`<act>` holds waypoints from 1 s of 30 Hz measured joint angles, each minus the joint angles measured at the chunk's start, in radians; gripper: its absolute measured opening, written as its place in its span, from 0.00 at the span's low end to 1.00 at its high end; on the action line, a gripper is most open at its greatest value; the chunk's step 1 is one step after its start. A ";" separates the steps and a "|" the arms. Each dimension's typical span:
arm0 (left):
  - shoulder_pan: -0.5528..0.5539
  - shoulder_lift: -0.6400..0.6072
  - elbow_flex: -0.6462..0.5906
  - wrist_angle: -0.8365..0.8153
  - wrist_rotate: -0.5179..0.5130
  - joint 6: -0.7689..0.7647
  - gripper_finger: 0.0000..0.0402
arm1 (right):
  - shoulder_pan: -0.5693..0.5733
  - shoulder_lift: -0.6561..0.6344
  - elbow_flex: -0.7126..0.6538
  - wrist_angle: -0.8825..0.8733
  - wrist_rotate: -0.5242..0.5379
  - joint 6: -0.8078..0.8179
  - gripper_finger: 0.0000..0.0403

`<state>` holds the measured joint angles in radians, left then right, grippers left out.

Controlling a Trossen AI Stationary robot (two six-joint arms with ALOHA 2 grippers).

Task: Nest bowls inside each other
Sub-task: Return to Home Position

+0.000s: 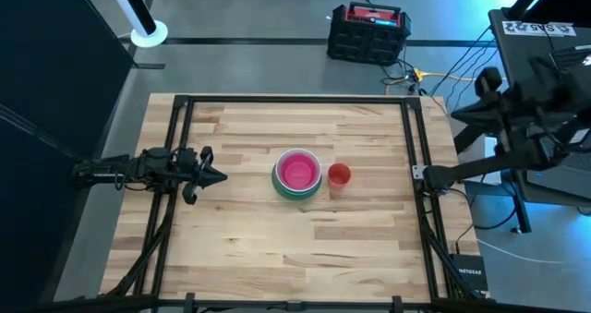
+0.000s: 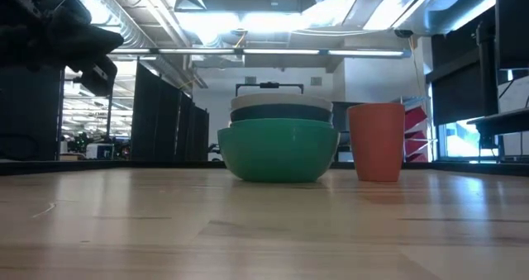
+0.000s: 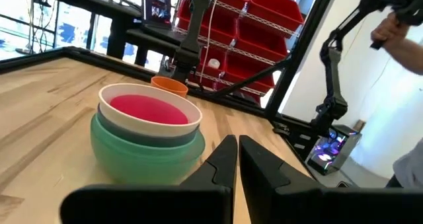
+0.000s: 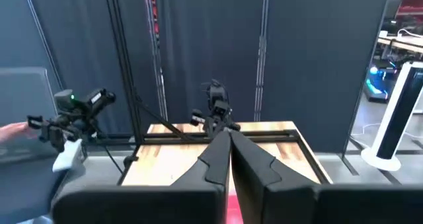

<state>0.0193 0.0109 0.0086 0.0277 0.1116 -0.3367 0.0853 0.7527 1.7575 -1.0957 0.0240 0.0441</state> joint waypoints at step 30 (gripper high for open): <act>0.000 0.000 0.000 0.001 0.000 -0.002 0.00 | 0.000 -0.370 -1.290 1.133 -0.108 0.085 0.00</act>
<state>0.0193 0.0109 0.0082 0.0284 0.1120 -0.3389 0.0849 0.3824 0.4675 0.0375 -0.0839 0.1288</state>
